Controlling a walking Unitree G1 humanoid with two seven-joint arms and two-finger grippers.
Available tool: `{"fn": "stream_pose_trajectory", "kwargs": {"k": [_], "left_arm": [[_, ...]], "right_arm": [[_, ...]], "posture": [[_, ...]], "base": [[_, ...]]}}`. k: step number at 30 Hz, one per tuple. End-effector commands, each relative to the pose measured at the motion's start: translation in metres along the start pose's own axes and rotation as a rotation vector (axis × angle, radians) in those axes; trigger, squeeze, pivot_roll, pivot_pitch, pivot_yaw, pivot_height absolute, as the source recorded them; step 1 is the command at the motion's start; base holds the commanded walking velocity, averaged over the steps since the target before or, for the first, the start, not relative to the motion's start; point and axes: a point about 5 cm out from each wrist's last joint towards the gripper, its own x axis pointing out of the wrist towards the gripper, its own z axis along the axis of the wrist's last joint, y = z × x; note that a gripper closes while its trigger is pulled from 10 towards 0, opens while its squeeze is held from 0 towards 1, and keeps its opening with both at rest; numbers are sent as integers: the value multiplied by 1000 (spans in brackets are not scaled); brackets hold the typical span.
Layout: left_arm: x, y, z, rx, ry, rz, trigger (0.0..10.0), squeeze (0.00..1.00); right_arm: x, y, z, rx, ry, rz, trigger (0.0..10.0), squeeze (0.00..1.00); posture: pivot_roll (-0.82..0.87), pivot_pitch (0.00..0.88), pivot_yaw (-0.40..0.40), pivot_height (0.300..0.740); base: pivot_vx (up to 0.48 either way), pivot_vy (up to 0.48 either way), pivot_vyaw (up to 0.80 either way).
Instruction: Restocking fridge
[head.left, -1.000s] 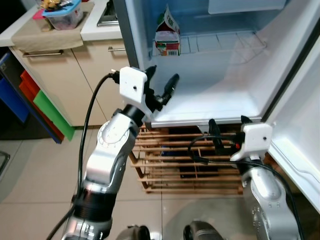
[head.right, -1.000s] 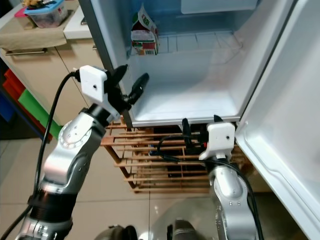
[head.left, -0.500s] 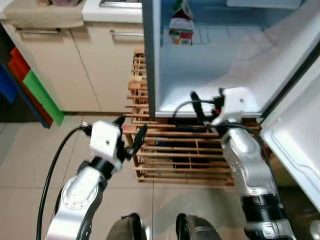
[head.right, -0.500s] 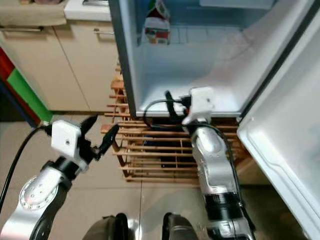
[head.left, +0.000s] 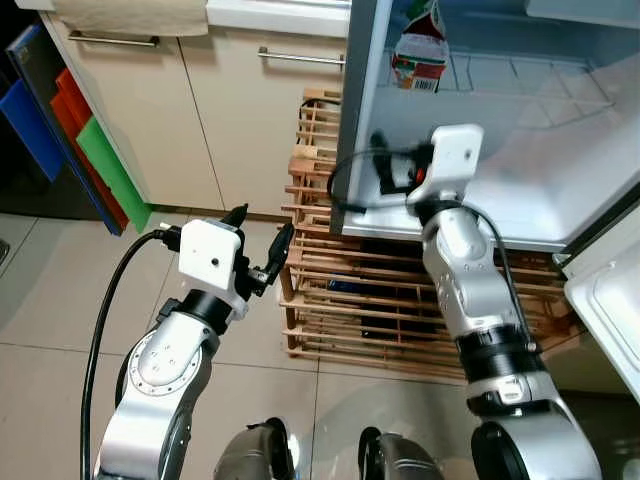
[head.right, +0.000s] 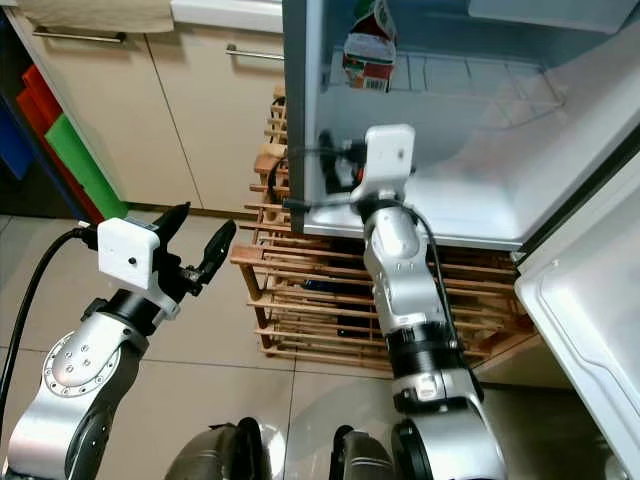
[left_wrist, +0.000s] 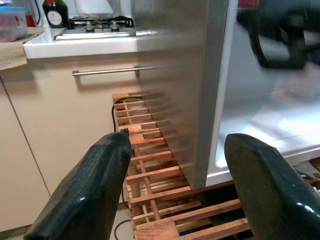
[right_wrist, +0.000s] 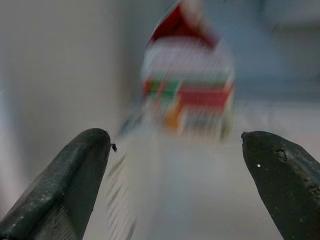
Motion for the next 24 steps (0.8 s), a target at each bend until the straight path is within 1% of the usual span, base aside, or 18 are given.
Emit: {"fn": "stream_pose_trajectory", "kwargs": {"k": [1,2,3,5,6,8,9,10,14,17,23,24], "left_arm": [[-4,-2,3,7,5,-16,10000,0],[-7,-2,3,9,11,-16,10000,0],[-7,-2,3,9,11,-16,10000,0],[-11,-1,4,12,25,-13,10000,0],[-11,-1,4,12,25,-13,10000,0],[-13,0,4,14,37,-12,10000,0],[-13,0,4,14,37,-12,10000,0],[-18,-2,4,12,49,-11,10000,0],[-24,-5,6,1,64,-7,10000,0],[-26,-5,6,-2,70,-6,10000,0],[-29,-8,7,-11,84,-11,10000,0],[-30,-8,7,-11,92,-14,10000,0]], "right_arm": [[3,-9,0,-23,-14,-54,10000,0],[5,-11,4,-48,-32,-72,10000,0],[5,-11,4,-48,-32,-72,10000,0],[12,-15,11,-77,-68,-90,10000,0],[12,-15,11,-77,-68,-90,10000,0],[21,-20,17,-86,-93,-119,10000,0],[21,-20,17,-86,-93,-119,10000,0],[26,-23,23,-97,-115,-135,10000,0],[31,-26,30,-123,-145,-162,10000,0],[34,-27,34,-128,-159,-172,10000,0],[42,-21,37,-105,-163,-151,10000,0],[45,-15,37,-99,-157,-138,10000,0]], "posture": [[67,214,8,740],[78,224,15,740],[78,224,15,740],[91,238,19,740],[91,238,19,740],[100,248,18,740],[100,248,18,740],[109,263,18,740],[115,279,17,740],[116,283,17,740],[114,299,21,740],[116,305,23,740]], "base": [[0,0,0],[0,0,0],[0,0,0],[0,0,0],[0,0,0],[0,0,0],[0,0,0],[0,0,0],[0,0,0],[0,0,0],[0,0,0],[0,0,0]]}}
